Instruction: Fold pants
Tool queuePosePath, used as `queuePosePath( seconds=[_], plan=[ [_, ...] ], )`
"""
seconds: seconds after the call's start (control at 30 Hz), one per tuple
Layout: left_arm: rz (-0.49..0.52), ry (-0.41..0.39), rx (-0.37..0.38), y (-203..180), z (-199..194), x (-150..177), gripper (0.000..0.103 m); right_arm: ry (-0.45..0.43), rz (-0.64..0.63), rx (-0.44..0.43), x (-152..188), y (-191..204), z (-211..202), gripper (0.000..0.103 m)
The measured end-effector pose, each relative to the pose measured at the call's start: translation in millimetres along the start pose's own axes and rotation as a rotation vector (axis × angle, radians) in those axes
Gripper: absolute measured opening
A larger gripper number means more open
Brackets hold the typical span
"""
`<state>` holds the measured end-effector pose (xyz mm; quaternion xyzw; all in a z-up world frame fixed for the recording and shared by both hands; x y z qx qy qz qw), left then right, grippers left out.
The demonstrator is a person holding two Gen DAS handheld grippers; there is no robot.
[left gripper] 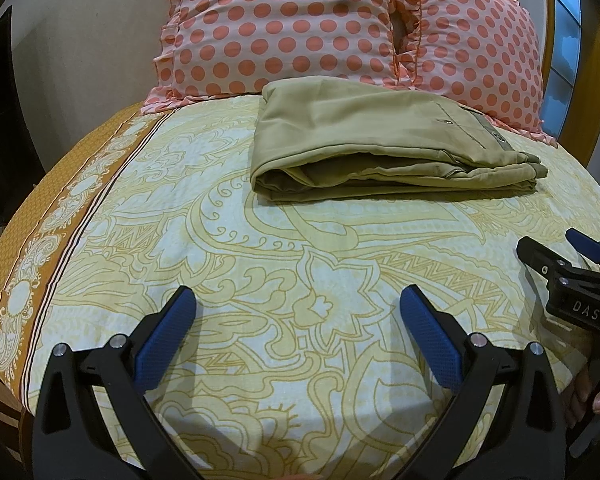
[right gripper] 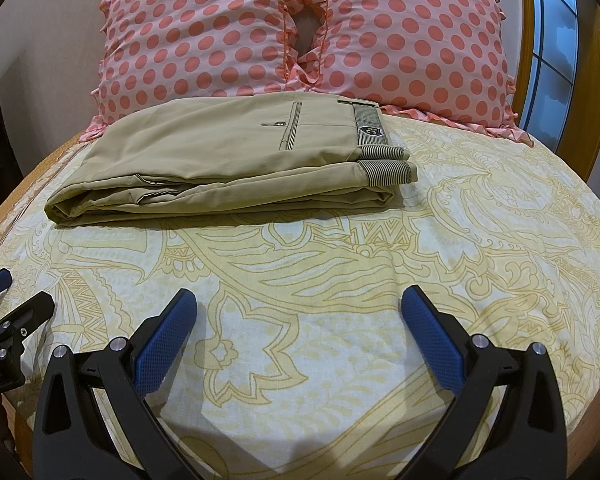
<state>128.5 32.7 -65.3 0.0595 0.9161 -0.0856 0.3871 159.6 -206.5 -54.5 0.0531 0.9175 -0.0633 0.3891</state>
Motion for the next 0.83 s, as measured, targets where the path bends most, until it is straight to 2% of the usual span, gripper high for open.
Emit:
queuePosePath(
  seconds=[0.83],
  plan=[
    [0.006, -0.008, 0.002, 1.4, -0.1, -1.9, 0.101, -0.001, 0.003, 0.003, -0.3, 0.4, 0.6, 0.102]
  ],
)
Point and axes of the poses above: each gripper's, at about its wrist camera, not at the fingertips, and z roughly the way its jaws point, y to its left, x to its underside, the point moved 10 cm from there along z, roughly the way its jaws point, and after that the axes turned 10 degrees about x, right-handed, at the moved point
